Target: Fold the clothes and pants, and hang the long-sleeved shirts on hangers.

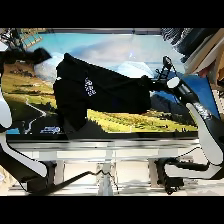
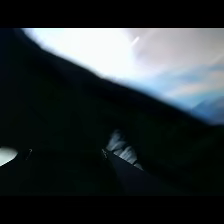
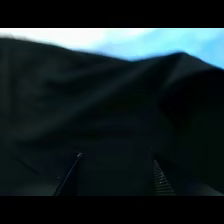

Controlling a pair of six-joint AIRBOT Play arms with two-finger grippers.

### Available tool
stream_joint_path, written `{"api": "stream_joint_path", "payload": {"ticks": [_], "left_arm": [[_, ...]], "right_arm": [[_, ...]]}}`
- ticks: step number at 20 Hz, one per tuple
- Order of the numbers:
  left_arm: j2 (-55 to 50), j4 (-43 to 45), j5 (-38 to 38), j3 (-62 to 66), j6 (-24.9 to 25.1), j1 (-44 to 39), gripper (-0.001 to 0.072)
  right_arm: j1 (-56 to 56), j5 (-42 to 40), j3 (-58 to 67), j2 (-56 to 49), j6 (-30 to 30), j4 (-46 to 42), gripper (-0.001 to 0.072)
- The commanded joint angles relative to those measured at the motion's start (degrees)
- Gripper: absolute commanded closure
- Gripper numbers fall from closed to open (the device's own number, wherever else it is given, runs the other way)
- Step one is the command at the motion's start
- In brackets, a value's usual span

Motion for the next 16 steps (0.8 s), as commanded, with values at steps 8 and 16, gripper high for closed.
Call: {"api": "stream_joint_path", "payload": {"ticks": [8, 16], "left_arm": [[10.38, -0.35, -12.83, -33.22, 1.46, 1.97, 0.0227], [11.87, -1.62, -10.73, -42.27, 1.44, 0.5, 0.0227]], "right_arm": [[-9.2, 26.53, -8.61, 11.34, -4.5, -14.36, 0.0244], [-9.66, 27.26, -12.94, 10.49, -1.22, -9.75, 0.017]]}}
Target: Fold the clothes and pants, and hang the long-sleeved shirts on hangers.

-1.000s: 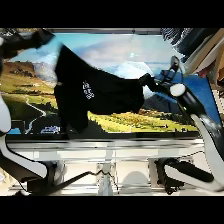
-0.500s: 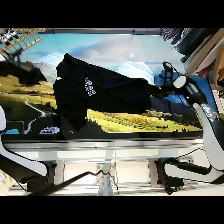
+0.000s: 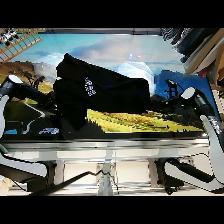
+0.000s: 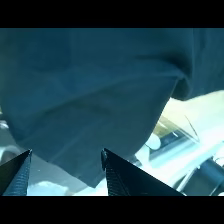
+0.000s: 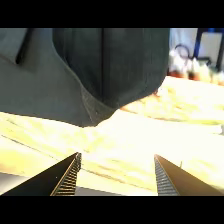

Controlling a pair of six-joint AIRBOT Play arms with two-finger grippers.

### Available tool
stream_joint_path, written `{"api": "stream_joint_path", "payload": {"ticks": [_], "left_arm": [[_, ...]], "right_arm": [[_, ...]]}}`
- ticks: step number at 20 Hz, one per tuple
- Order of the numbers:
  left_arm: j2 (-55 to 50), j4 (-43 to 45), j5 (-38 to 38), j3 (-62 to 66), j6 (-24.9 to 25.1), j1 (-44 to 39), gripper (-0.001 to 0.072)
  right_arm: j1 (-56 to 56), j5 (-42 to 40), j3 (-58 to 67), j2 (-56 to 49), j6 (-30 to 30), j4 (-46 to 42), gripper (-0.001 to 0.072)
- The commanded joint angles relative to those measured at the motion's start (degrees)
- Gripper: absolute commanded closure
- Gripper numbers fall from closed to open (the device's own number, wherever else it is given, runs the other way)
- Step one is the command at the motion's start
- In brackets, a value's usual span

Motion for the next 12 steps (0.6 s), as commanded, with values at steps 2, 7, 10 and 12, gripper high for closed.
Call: {"api": "stream_joint_path", "payload": {"ticks": [2, 7, 10, 12], "left_arm": [[0.68, -0.72, 1.84, -2.34, 0.39, -0.87, 0.0227], [0.52, -0.46, 4.76, -2.36, -0.5, -3.87, 0.0277], [0.81, 4.87, 4.33, -3.63, -2.82, -4.87, 0.0451], [3.58, 4.9, 4.61, -4.52, -1.84, -4.33, 0.0331]], "right_arm": [[0.04, -2.21, -1.2, -1.86, 1.29, 4.37, 0.017], [3.82, -11.43, -1.18, -6.56, 5.42, 5.14, 0.0245], [3.69, -12.2, -0.81, -6.73, 6.99, 4.59, 0.0312], [3.69, -10.23, -0.72, -6.75, 6.95, 3.63, 0.0308]]}}
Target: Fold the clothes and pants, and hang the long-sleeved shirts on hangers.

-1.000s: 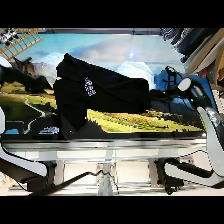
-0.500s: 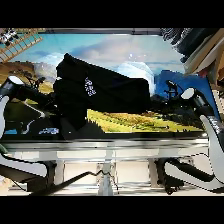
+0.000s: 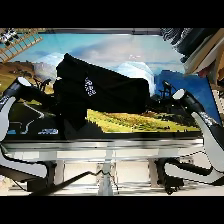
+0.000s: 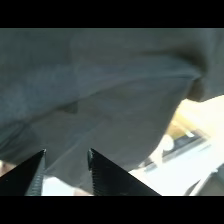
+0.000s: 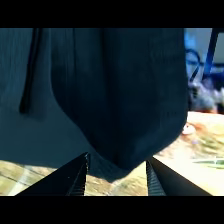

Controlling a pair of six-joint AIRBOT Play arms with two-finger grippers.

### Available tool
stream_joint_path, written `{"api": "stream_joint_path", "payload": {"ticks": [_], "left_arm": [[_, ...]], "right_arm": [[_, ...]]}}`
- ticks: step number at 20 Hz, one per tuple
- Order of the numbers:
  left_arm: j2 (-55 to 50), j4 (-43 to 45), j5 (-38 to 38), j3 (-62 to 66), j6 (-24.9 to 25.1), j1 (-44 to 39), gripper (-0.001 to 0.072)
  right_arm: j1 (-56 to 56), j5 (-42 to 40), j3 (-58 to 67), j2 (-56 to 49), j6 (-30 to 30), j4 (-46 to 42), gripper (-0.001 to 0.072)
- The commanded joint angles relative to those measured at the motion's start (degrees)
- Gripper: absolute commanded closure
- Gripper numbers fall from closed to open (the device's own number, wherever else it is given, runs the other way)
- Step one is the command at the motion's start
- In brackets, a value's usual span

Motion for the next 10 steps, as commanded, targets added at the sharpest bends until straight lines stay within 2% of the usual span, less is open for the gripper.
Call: {"api": "stream_joint_path", "payload": {"ticks": [1, 3, 6, 7, 8, 9, 10], "left_arm": [[4.39, 2.23, 1.73, -0.98, -0.13, 0.37, 0.0318], [8.66, 4.46, 4.2, -1.33, -0.44, 1.38, 0.0292], [9.49, 10.27, 5.42, -2.78, -3.89, 2.36, 0.0292], [9.22, 9.88, 6.4, -4.07, -3.82, 2.47, 0.0293], [8.94, 9.05, 7.26, -5.18, -3.8, 2.45, 0.0292], [8.57, 8.11, 8.35, -6.21, -3.82, 2.12, 0.0293], [8.04, 7.76, 9.75, -6.95, -3.85, 1.68, 0.0292]], "right_arm": [[0.28, 0.42, 0.17, -0.46, 1.25, -0.92, 0.0308], [0.28, -0.11, 0.17, -0.46, 1.27, -0.87, 0.0313], [0.33, -0.2, 0.17, -0.46, 1.29, -0.87, 0.0441], [0.33, -0.24, 0.17, -0.46, 1.29, -0.87, 0.045], [0.33, -0.24, 0.17, -0.46, 1.29, -0.87, 0.0492], [0.33, -0.24, 0.17, -0.46, 1.27, -0.9, 0.0574], [0.33, -0.33, 0.17, -0.46, 1.27, -0.87, 0.0577]]}}
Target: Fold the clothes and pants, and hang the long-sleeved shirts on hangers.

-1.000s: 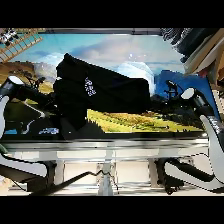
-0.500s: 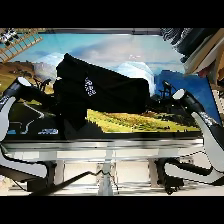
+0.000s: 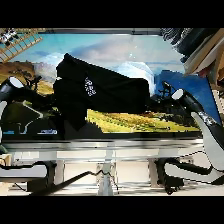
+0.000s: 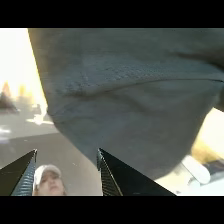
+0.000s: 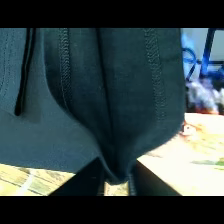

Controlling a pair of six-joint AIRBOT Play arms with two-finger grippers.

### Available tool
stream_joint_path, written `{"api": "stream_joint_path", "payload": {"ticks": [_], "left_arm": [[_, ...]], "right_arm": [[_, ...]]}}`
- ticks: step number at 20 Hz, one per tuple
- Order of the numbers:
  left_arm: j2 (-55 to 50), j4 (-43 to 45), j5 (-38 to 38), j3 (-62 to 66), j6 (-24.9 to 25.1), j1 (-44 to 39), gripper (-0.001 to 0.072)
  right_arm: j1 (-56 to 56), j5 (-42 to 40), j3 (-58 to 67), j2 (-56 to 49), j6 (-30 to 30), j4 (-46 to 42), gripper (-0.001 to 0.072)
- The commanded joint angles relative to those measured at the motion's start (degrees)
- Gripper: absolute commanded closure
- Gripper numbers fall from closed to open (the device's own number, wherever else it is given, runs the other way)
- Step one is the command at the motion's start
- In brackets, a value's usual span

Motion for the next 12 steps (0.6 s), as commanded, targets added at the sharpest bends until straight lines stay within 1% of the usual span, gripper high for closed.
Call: {"api": "stream_joint_path", "payload": {"ticks": [1, 2, 5, 6, 7, 8, 9, 10, 12], "left_arm": [[-1.09, -0.44, 4.24, -2.51, -0.83, -0.76, 0.0292], [-1.9, -1.49, 4.57, -2.51, -0.94, -1.25, 0.0293], [-4.07, -3.96, 7.02, -2.54, -1.03, -3.54, 0.0296], [-4.74, -3.89, 7.45, -2.54, -1.44, -4.46, 0.0318], [-5.35, -3.87, 7.69, -2.56, -1.4, -5.42, 0.0513], [-5.7, -3.87, 8.24, -2.58, -1.36, -6.19, 0.0681], [-5.6, -3.93, 8.98, -2.56, -1.38, -6.78, 0.0703], [-5.05, -3.93, 8.7, -2.51, -0.9, -6.93, 0.0704], [-1.92, -4.33, 5.51, -2.51, 2.78, -5.86, 0.0704]], "right_arm": [[0.07, -0.26, 0.04, -0.02, -0.09, -0.07, 0.067], [0.07, -0.31, 0.04, -0.02, -0.11, -0.07, 0.0695], [0.07, -0.5, 0.04, -0.02, -0.09, -0.04, 0.0696], [0.07, -0.48, 0.04, -0.02, -0.13, -0.07, 0.0696], [0.07, -0.48, 0.04, 0.02, -0.13, -0.07, 0.0696], [0.07, -0.48, 0.04, 0.22, -0.28, -0.07, 0.0696], [0.07, -0.46, 0.07, 0.7, -1.07, 0.02, 0.0697], [0.07, 0.02, 0.07, 1.73, -1.75, -0.02, 0.0698], [0.07, 2.27, 0.07, 6.08, -4.74, 0.0, 0.0699]]}}
